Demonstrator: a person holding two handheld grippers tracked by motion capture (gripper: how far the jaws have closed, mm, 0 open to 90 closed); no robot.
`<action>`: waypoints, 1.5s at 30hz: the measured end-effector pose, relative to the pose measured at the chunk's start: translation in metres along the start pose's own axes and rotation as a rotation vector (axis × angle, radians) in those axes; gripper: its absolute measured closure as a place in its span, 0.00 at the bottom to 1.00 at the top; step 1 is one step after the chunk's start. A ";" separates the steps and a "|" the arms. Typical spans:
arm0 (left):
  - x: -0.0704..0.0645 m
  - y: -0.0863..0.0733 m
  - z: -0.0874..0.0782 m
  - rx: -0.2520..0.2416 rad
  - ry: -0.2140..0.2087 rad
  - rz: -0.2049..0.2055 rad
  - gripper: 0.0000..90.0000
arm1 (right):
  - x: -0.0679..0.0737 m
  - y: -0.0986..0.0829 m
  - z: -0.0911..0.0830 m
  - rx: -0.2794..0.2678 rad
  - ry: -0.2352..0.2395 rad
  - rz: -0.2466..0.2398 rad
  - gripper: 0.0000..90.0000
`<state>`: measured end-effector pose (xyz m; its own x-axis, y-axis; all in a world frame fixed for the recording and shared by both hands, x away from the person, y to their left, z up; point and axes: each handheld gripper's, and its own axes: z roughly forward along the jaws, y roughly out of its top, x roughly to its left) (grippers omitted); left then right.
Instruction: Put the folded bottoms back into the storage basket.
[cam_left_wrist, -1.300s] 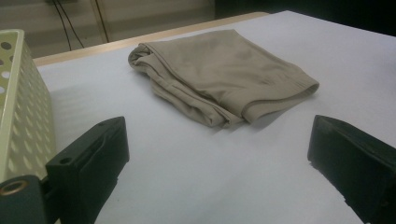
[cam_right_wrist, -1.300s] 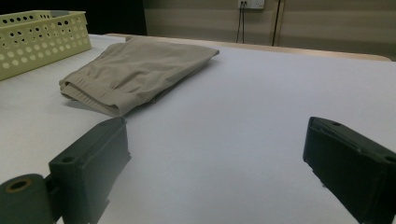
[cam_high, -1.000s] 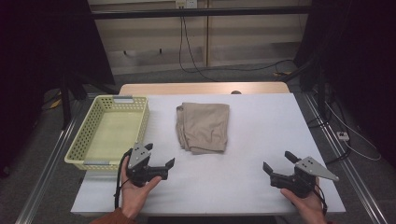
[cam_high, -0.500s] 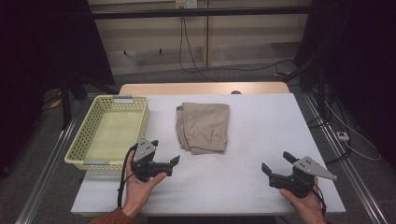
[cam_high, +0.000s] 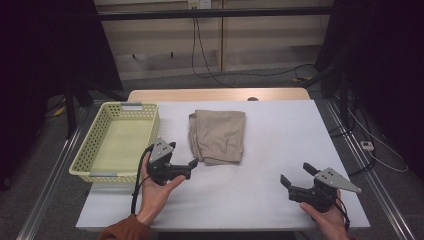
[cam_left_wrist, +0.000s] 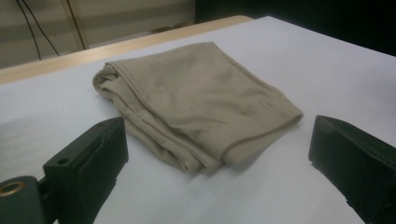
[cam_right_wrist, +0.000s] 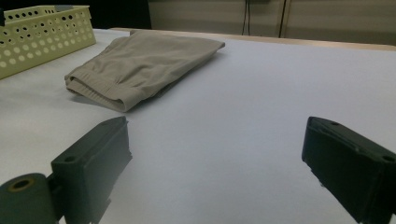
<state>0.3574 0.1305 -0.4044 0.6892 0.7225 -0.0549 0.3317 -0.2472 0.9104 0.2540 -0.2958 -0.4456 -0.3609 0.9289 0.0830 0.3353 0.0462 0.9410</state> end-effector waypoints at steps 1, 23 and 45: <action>0.002 0.001 0.001 -0.002 0.001 -0.003 0.05 | 0.000 0.000 0.000 0.000 0.001 -0.002 0.08; 0.019 0.027 0.043 0.078 -0.010 -0.016 0.06 | 0.000 0.000 0.000 0.000 0.005 0.008 0.08; 0.036 0.050 0.091 0.134 0.008 -0.040 0.06 | 0.000 0.000 0.000 0.005 0.016 0.007 0.08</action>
<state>0.4569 0.0856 -0.3982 0.6686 0.7386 -0.0857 0.4418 -0.3019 0.8448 0.2540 -0.2962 -0.4460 -0.3722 0.9233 0.0948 0.3423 0.0416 0.9387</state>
